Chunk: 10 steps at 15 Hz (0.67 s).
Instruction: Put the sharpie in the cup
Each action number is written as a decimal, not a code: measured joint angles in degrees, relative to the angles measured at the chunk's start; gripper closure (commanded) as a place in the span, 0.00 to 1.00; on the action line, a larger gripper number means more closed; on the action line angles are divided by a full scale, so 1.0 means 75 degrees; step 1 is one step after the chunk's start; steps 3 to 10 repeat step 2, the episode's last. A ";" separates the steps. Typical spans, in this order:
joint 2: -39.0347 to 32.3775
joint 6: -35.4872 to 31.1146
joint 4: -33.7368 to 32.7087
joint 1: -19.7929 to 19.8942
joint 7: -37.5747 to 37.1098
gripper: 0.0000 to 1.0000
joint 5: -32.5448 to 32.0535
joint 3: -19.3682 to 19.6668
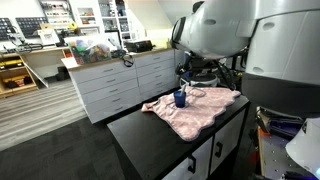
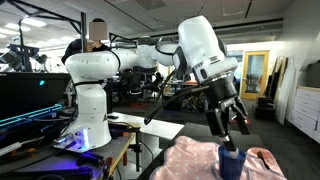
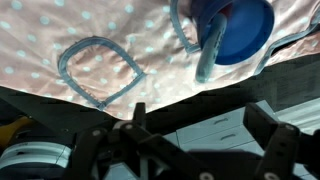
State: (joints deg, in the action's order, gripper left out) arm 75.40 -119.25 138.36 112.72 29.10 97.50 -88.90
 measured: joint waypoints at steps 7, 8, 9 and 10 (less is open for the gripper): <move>0.0000 0.0000 0.0000 0.0000 -0.0001 0.00 -0.0001 0.0000; 0.0000 0.0000 0.0000 0.0000 -0.0001 0.00 -0.0001 0.0000; 0.0000 0.0000 0.0000 0.0000 -0.0001 0.00 -0.0001 0.0000; 0.0000 0.0000 0.0000 0.0000 -0.0001 0.00 -0.0001 0.0000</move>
